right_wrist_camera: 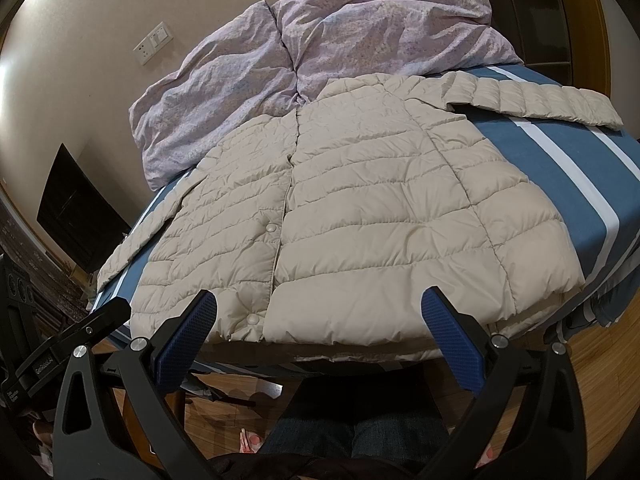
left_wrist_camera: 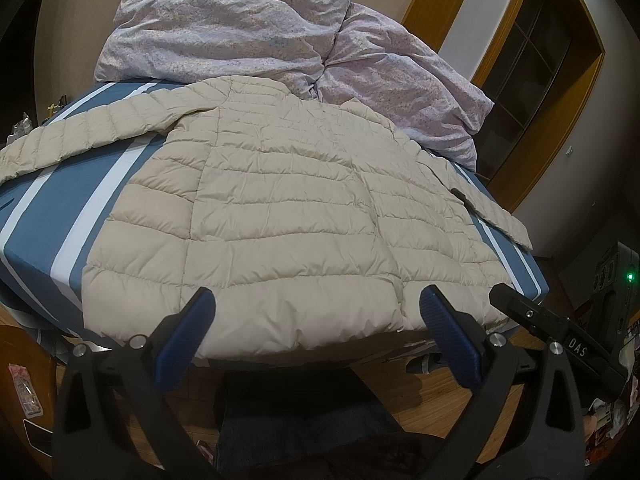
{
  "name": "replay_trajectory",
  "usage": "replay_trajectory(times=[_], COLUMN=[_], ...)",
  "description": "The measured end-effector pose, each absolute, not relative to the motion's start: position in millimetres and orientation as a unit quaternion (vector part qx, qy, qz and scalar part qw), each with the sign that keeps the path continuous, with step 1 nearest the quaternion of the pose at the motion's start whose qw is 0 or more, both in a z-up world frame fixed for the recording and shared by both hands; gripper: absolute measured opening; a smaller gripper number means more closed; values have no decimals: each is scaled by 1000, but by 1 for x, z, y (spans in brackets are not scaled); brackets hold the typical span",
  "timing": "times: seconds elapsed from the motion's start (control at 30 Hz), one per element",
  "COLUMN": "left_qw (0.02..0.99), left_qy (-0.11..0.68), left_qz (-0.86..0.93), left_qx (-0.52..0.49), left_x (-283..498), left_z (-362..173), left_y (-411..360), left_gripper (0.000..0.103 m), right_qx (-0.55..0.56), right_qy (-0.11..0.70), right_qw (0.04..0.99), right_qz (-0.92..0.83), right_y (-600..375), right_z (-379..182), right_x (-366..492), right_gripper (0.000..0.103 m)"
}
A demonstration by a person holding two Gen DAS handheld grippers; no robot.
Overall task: Fold large clothes
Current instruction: 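Reach the right tool to a jacket sleeve cuff and grasp it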
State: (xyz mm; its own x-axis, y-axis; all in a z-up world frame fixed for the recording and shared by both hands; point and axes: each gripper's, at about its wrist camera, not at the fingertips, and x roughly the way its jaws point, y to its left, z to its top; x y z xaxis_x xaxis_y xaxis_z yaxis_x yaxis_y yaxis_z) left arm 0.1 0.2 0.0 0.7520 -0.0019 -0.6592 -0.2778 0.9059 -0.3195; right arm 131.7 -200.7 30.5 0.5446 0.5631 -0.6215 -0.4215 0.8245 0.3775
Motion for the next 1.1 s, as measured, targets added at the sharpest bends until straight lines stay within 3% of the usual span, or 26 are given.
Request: replay_trajectory(times=[0.67,1.1], left_qw=[908,901], left_qy=[358,373], left_qz=[103,174], left_qx=[-193,-135], left_x=[36,108], left_z=[-8,-15], left_y=[20,61], left_gripper=[101,101], right_qx=[82,81], right_qy=[394,393], right_qw=[888,912], right_qz=[225,86], right_y=[-211,-267], right_z=[26,31], right_x=[178,285], right_gripper=[102,102])
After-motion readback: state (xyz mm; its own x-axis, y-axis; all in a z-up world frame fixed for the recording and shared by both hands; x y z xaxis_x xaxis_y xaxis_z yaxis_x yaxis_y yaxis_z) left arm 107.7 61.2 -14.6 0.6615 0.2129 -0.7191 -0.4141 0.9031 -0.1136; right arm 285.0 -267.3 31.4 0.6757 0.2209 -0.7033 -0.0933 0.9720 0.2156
